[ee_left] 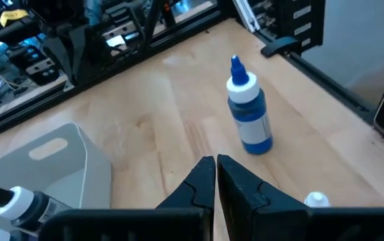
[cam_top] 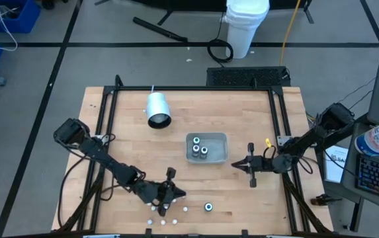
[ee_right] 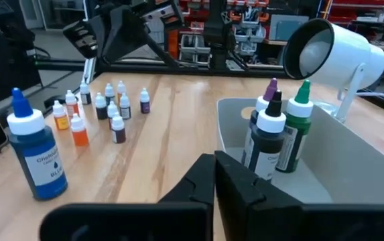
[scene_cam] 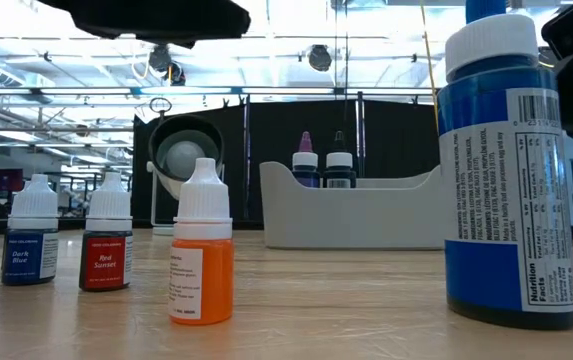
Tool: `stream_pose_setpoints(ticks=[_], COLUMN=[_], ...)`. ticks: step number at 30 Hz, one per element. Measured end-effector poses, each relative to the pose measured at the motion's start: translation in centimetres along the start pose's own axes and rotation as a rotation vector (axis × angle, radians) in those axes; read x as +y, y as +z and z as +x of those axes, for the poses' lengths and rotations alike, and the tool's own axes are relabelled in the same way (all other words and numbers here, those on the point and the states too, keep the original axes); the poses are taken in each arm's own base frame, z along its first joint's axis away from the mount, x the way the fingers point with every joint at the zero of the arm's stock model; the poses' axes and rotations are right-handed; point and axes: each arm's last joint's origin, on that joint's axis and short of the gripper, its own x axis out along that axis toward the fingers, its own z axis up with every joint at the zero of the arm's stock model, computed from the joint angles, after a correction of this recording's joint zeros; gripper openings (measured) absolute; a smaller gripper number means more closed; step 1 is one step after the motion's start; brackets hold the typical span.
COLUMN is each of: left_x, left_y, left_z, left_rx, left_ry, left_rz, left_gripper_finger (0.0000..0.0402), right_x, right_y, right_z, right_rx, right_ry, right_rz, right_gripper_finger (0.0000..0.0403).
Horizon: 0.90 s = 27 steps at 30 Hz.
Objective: Pick & Place food coloring
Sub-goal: Put the large black food coloring bottle into the white bin
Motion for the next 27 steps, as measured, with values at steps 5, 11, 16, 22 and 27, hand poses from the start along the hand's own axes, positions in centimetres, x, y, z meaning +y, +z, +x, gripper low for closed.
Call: stream_pose_setpoints(ticks=[5, 11, 16, 22, 27], left_x=[-0.69, -0.98, -0.92, -0.76, -0.88], left_y=[0.18, 0.23, 0.22, 0.23, 0.28], left_z=[-0.32, -0.45, -0.42, -0.30, -0.32], left_rx=[-0.013, -0.016, -0.015, -0.024, -0.034], left_ry=[-0.019, -0.027, -0.025, -0.063, -0.093], left_rz=[0.022, 0.025, 0.025, 0.049, 0.052], left_gripper_finger=[0.0026, 0.0026, 0.0026, 0.0026, 0.0026], right_x=[0.01, 0.00, 0.01, 0.01, -0.01], right_y=[0.07, -0.01, -0.03, -0.09, -0.16], right_z=[0.00, 0.01, 0.01, 0.01, 0.00], right_rx=[-0.006, 0.001, 0.003, 0.009, 0.014], right_ry=[0.001, 0.000, 0.001, 0.002, 0.000], right_rz=[0.016, 0.013, 0.011, 0.011, 0.044], right_gripper_finger=[0.0001, 0.0001, 0.0001, 0.0001, 0.0002])
